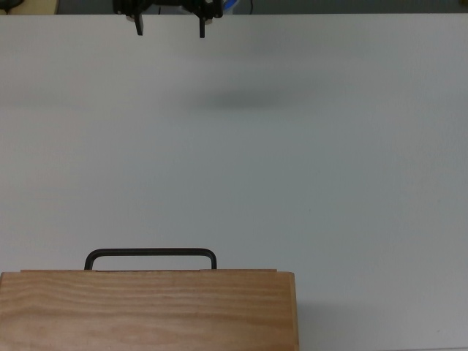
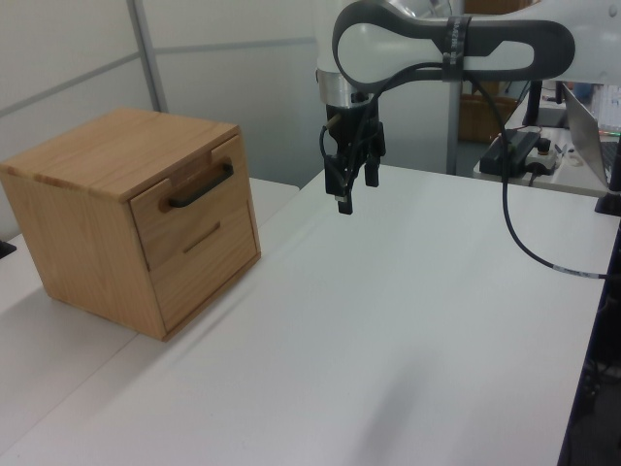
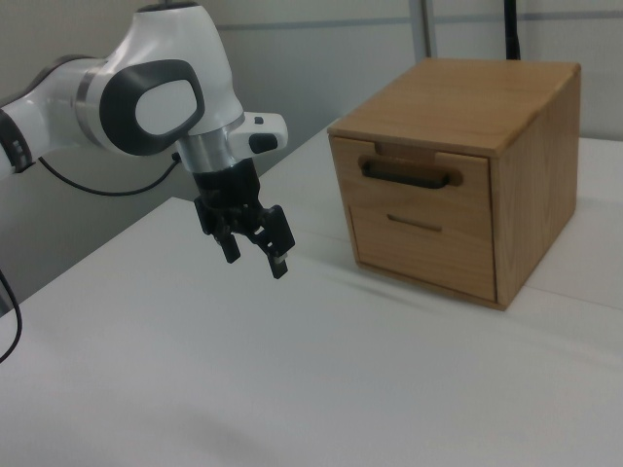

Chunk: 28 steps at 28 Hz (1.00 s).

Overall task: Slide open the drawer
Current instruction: 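Move the open gripper toward the black handle of the upper drawer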

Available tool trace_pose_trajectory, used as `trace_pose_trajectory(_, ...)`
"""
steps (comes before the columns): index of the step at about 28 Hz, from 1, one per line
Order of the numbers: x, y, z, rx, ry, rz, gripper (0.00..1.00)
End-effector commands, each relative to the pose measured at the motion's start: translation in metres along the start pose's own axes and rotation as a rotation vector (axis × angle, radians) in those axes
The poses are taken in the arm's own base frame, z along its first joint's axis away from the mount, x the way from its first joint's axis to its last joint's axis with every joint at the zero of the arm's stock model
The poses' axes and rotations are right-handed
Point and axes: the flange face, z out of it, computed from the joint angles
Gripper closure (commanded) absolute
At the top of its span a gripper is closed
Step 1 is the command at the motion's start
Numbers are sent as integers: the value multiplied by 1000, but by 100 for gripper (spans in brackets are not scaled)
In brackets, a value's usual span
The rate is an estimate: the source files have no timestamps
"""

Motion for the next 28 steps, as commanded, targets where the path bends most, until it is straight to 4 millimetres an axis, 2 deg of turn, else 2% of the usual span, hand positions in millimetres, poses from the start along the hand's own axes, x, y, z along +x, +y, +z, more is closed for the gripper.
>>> trace_pose_trajectory(1, 5, -4, 8, 19, -28, 22, 0)
trace_pose_trajectory(4, 7, -4, 12, 18, -33, 46, 0)
trace_pose_trajectory(7, 10, -6, 15, 10, -35, 141, 0)
trace_pose_trajectory(16, 39, -12, 26, 20, 51, 472, 0)
trace_pose_trajectory(28, 67, -15, 17, 138, 236, 890, 0)
